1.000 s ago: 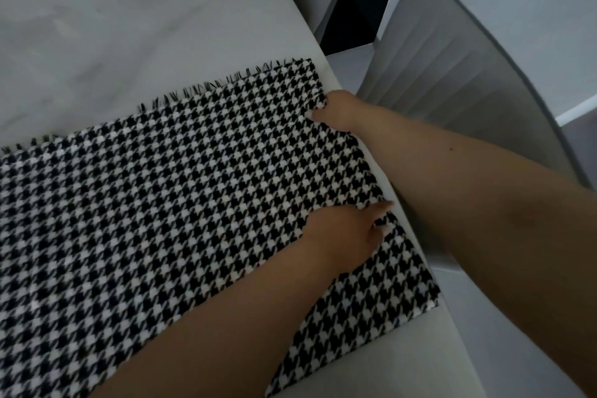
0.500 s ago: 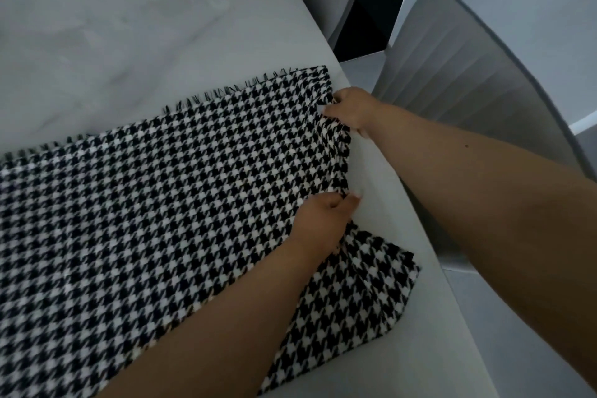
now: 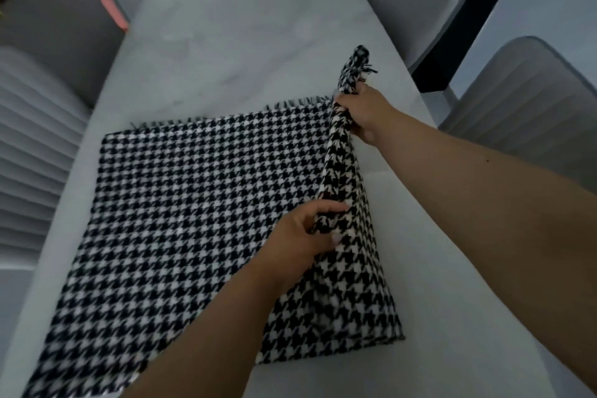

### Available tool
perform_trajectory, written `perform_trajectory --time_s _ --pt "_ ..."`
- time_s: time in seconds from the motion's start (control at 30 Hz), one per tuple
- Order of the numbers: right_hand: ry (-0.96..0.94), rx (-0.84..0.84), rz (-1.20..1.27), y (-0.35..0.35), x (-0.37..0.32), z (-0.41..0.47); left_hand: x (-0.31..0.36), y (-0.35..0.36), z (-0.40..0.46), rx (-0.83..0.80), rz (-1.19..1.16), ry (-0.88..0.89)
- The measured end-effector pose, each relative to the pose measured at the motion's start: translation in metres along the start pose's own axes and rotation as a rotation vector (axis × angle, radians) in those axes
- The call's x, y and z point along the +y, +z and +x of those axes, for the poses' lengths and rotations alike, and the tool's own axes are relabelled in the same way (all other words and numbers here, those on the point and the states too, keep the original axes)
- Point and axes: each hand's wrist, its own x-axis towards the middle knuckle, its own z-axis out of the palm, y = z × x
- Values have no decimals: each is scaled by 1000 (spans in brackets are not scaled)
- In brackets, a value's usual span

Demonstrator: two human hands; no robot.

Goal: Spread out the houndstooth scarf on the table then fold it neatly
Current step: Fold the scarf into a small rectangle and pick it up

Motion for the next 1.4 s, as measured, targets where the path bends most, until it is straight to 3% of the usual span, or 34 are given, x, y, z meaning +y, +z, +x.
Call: perform_trajectory --time_s 0.13,0.47,0.9,1.23,1.4 --pt "-67 -69 5 61 -13 -9 -6 -49 -43 68 -116 17" --pt "-194 -140 -34 228 -48 -57 -26 -162 -132 352 -147 88" --pt "-271 -256 -364 400 -24 -76 -85 -277 -190 595 -336 32" --pt "-103 -328 -407 431 26 -67 -136 -309 -188 628 -24 -174" --pt "-206 -218 -638 386 48 -70 -133 -314 -180 617 -43 -177"
